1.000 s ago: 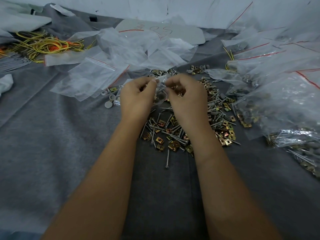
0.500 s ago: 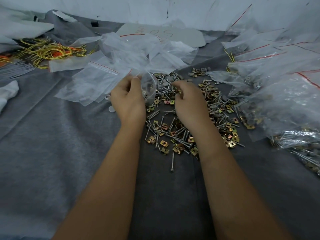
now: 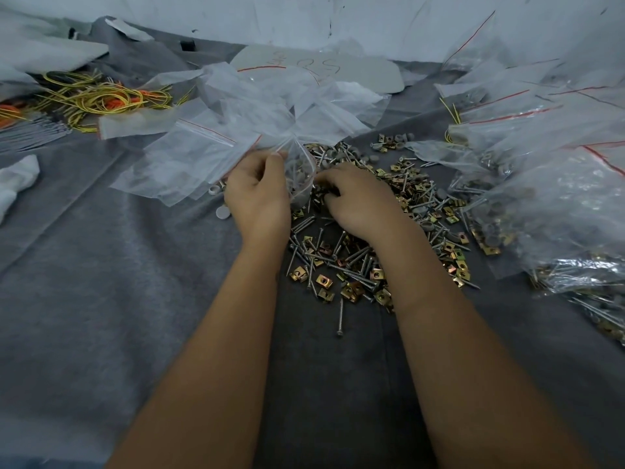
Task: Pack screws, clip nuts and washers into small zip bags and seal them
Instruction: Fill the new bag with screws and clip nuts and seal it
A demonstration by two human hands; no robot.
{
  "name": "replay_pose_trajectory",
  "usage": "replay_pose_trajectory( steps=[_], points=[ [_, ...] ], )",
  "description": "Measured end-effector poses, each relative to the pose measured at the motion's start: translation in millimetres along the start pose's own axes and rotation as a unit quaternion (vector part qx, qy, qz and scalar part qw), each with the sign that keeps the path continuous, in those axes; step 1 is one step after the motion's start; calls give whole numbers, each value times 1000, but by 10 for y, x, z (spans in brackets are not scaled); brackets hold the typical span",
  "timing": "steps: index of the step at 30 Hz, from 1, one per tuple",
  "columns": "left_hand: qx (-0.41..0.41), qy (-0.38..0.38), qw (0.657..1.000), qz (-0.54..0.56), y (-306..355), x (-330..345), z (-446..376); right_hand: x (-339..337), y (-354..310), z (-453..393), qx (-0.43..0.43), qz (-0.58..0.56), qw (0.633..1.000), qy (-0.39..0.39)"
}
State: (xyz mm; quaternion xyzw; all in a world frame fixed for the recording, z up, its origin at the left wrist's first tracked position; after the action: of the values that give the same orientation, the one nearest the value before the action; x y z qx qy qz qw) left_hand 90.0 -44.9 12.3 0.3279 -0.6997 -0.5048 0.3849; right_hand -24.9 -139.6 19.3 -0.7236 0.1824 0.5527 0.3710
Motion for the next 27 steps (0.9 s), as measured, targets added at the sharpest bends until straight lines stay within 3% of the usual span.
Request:
replay_pose_trajectory(
  steps=[7, 21, 23, 27],
  points=[
    [-10, -42, 999, -31, -19, 78, 28, -157, 120, 302, 48, -66, 993, 89],
    [25, -167, 981, -98, 81, 245, 164, -451, 86, 561, 12, -138, 942, 306],
    [41, -172, 979, -100, 104, 249, 169, -438, 28, 550, -15, -170, 939, 299],
    [57, -199, 975, -81, 140, 271, 197, -250, -37, 447, -38, -155, 967, 198]
  ],
)
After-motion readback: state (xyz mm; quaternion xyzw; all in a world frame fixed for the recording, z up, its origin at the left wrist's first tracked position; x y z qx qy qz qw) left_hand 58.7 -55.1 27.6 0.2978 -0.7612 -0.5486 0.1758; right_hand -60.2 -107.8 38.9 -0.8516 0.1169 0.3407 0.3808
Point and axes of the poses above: each hand's wrist, its own z-axis away from the middle knuckle, its own x-axis out of the palm, y = z × x, the point moved 7 cm from there along -z, towards the middle knuckle, and after that the axes turned 1 degree about x, right-handed, at the moved point
